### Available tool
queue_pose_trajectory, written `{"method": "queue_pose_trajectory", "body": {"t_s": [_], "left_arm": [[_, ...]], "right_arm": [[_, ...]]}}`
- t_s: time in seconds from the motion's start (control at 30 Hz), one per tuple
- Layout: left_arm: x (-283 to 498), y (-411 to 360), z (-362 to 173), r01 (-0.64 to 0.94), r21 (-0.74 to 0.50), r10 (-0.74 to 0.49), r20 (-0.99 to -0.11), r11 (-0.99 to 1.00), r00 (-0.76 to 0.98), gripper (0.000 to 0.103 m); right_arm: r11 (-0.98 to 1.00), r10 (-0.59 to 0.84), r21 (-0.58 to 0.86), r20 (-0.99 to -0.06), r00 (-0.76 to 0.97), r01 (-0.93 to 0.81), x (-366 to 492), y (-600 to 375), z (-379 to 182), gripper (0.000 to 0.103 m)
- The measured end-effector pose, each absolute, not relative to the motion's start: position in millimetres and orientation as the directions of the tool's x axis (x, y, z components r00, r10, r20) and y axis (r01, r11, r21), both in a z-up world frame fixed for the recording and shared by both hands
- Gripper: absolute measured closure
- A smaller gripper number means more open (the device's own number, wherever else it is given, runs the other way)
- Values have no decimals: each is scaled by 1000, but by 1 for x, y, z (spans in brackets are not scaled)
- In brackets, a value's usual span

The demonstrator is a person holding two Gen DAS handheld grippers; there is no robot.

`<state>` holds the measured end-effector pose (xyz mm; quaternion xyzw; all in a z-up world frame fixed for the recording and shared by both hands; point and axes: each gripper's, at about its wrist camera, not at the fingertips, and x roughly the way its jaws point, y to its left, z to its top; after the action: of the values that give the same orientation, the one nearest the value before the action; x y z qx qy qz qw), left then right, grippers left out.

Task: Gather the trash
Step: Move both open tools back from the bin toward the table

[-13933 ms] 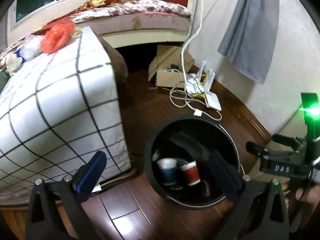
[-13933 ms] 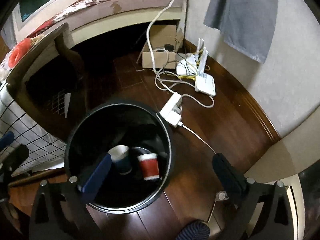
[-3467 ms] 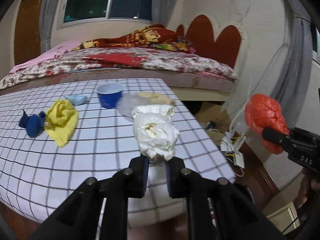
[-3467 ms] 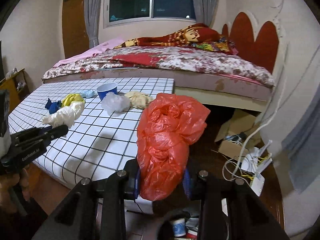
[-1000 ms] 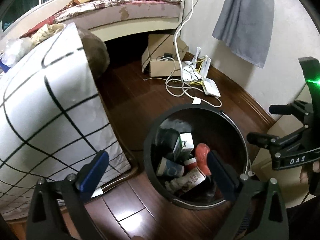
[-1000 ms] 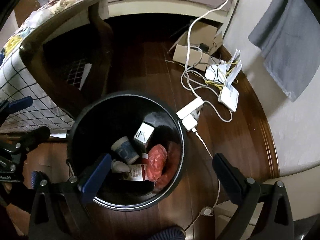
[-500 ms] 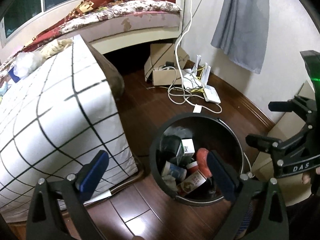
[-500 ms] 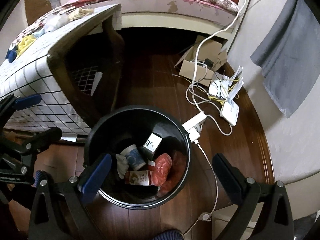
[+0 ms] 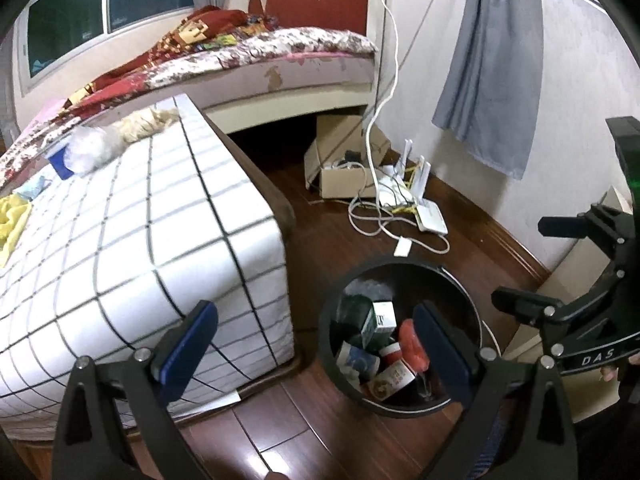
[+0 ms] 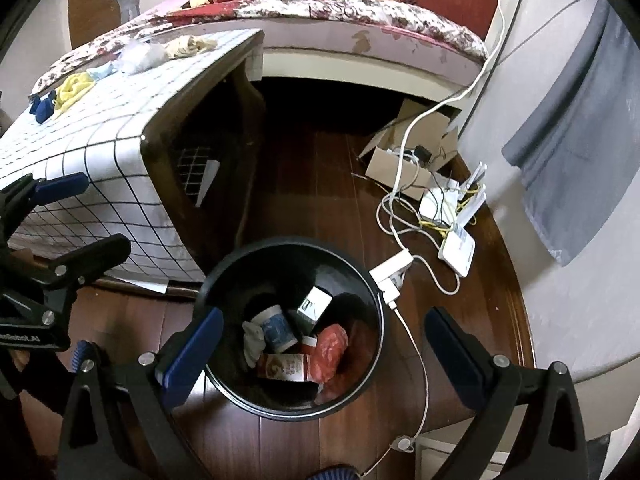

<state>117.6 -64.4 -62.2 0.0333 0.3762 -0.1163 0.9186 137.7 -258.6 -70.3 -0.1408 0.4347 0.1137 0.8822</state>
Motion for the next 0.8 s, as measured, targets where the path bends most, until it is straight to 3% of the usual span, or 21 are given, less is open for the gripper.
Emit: {"method": "queue_pose_trajectory", "body": {"t_s": [0.8], "left_arm": [[112,69,-11,-16,-7,9,-601,1000,799,4]], "right_arm": [[918,264,-56,-652,711,-392,162,-163,-4,1]]}}
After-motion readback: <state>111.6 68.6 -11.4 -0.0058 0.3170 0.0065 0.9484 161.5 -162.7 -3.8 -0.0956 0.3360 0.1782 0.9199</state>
